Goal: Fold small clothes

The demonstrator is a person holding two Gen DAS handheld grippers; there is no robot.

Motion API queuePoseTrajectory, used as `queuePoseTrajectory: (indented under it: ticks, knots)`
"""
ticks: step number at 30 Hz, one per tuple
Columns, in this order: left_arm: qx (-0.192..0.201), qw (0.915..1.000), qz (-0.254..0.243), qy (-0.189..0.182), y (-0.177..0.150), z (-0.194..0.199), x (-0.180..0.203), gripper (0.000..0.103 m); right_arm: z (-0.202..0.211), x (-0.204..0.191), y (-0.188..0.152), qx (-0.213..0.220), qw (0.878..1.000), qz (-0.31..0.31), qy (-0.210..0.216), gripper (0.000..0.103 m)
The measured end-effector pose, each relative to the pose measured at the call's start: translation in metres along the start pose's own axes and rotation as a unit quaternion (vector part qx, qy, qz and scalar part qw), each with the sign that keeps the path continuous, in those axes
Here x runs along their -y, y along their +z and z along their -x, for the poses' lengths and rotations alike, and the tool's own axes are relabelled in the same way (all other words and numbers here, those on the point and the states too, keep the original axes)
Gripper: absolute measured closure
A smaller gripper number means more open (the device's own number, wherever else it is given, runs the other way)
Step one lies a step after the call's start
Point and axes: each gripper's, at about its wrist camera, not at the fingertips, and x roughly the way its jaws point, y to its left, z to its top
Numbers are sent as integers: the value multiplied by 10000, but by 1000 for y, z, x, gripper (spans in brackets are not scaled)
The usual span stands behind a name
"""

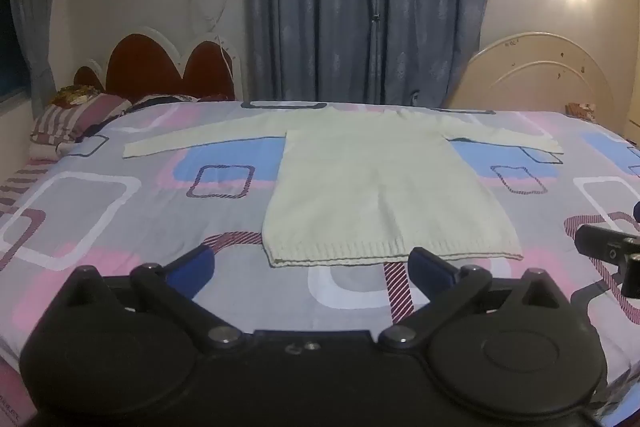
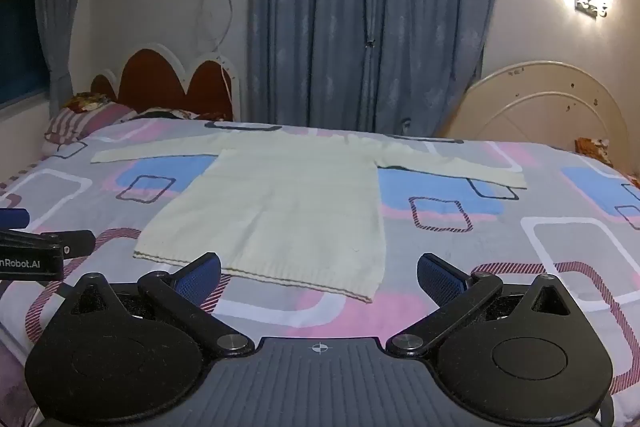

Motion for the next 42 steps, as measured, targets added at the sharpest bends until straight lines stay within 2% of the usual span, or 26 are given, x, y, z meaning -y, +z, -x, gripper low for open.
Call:
queuePoseTrajectory:
  ticks: [3, 5, 10, 42]
  knots:
    - [10, 10000, 0, -61, -1, 1, 2, 0, -1, -1, 0, 27, 10000, -7, -6, 0]
    - [-11, 9997, 191, -120, 0, 2, -9, 0, -2, -1, 0, 24, 10000, -24, -6, 0]
    - [-19, 10000, 15, -9, -2, 4, 0, 0, -2, -2, -1, 44, 10000, -4, -1, 0]
    - [-84, 10000, -15, -34, 0, -3, 0, 0, -4, 6, 4, 93, 9999, -112, -23, 0]
